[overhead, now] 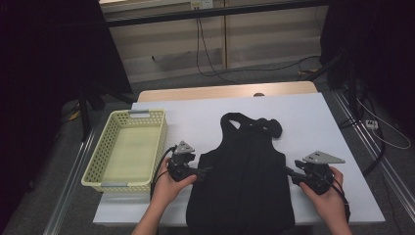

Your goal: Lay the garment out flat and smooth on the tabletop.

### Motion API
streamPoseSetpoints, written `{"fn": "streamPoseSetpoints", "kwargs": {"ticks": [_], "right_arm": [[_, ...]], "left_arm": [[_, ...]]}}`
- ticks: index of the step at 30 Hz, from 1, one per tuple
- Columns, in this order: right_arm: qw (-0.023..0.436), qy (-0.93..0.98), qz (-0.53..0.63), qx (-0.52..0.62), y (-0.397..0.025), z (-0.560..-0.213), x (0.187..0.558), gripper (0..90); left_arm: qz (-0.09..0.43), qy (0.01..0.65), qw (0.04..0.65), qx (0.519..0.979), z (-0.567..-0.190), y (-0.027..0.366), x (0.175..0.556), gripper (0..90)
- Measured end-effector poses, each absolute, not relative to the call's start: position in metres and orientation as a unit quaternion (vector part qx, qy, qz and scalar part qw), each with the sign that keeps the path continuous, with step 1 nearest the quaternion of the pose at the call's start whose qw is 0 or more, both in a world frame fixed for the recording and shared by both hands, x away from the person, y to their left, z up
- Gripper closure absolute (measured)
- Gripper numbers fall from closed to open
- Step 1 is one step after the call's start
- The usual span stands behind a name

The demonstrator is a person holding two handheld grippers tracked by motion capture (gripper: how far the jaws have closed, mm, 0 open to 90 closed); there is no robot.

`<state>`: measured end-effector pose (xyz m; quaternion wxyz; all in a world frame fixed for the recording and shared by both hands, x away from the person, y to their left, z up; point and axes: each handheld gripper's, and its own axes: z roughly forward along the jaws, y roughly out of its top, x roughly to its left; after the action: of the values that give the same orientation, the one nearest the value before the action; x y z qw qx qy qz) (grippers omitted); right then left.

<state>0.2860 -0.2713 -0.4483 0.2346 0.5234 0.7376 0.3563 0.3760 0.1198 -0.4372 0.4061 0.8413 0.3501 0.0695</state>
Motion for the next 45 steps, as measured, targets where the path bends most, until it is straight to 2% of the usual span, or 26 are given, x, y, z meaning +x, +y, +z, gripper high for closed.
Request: {"fn": "streamPoseSetpoints", "kwargs": {"ticks": [3, 6, 17, 22, 23, 25, 28, 35, 39, 41, 43, 45], "right_arm": [[0.247, 0.728, 0.353, 0.534, -0.277, -0.449, 0.290, 54.9], [0.234, 0.725, 0.358, 0.539, -0.277, -0.451, 0.292, 54.7], [0.223, 0.758, 0.342, 0.510, -0.244, -0.460, 0.307, 51.9], [0.218, 0.763, 0.346, 0.500, -0.236, -0.459, 0.308, 65.0], [0.211, 0.764, 0.352, 0.497, -0.235, -0.459, 0.308, 71.4], [0.203, 0.768, 0.360, 0.490, -0.236, -0.459, 0.308, 78.7], [0.195, 0.761, 0.380, 0.489, -0.238, -0.457, 0.307, 84.8], [0.233, 0.712, 0.408, 0.521, -0.279, -0.433, 0.278, 85.5], [0.247, 0.694, 0.394, 0.549, -0.303, -0.432, 0.268, 84.3], [0.278, 0.677, 0.378, 0.568, -0.310, -0.434, 0.265, 74.1], [0.257, 0.676, 0.395, 0.566, -0.311, -0.435, 0.264, 73.9], [0.256, 0.685, 0.390, 0.560, -0.306, -0.436, 0.263, 67.9]], "left_arm": [[0.072, 0.351, 0.406, 0.841, -0.437, 0.121, 0.378, 14.3], [0.075, 0.350, 0.406, 0.841, -0.437, 0.121, 0.378, 14.3], [0.074, 0.352, 0.407, 0.840, -0.435, 0.124, 0.376, 14.3], [0.077, 0.355, 0.406, 0.839, -0.436, 0.123, 0.376, 14.4], [0.078, 0.355, 0.406, 0.839, -0.437, 0.124, 0.376, 14.3], [0.078, 0.353, 0.405, 0.840, -0.436, 0.124, 0.376, 14.4], [0.079, 0.353, 0.407, 0.839, -0.435, 0.124, 0.375, 14.4], [0.079, 0.350, 0.407, 0.840, -0.434, 0.124, 0.376, 14.4], [0.074, 0.352, 0.410, 0.838, -0.435, 0.122, 0.378, 14.8], [0.073, 0.352, 0.411, 0.838, -0.435, 0.121, 0.379, 15.4], [0.072, 0.353, 0.409, 0.839, -0.435, 0.122, 0.380, 16.6], [0.074, 0.356, 0.409, 0.837, -0.435, 0.123, 0.381, 16.9]]}}
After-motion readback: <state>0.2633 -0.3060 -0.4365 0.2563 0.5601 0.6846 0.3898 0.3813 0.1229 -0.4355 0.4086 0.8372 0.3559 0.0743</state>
